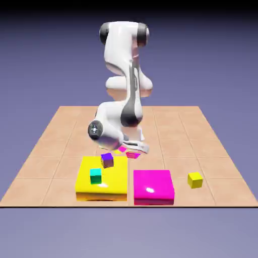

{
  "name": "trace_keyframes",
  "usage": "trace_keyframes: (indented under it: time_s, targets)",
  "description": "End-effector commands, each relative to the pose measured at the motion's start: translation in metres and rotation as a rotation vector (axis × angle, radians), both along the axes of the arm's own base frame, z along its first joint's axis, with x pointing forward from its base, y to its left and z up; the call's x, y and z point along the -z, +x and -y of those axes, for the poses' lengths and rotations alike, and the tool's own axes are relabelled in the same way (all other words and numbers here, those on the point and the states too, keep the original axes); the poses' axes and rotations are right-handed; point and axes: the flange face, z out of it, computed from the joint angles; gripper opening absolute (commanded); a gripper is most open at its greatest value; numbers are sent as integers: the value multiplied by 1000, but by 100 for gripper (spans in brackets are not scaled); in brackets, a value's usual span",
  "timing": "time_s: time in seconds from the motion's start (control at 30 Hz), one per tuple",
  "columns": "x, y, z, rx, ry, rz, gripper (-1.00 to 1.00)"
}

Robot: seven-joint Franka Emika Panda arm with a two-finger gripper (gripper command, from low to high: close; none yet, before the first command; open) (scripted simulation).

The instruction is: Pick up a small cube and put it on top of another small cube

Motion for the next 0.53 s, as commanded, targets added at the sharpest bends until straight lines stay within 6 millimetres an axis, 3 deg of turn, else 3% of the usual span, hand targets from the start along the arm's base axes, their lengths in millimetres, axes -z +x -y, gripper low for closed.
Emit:
trace_keyframes:
  time_s: [0.0, 0.2, 0.37, 0.4, 0.43, 0.5]
  targets:
    - [-4, 4, 8, -33, -18, -5, -100]
    - [-32, 24, 64, -197, -135, -47, -100]
    - [19, -10, 61, -206, -144, -51, -100]
    - [20, -11, 61, -206, -144, -51, -100]
    - [20, -11, 61, -206, -144, -51, 100]
    - [8, -2, 63, -206, -145, -51, 100]
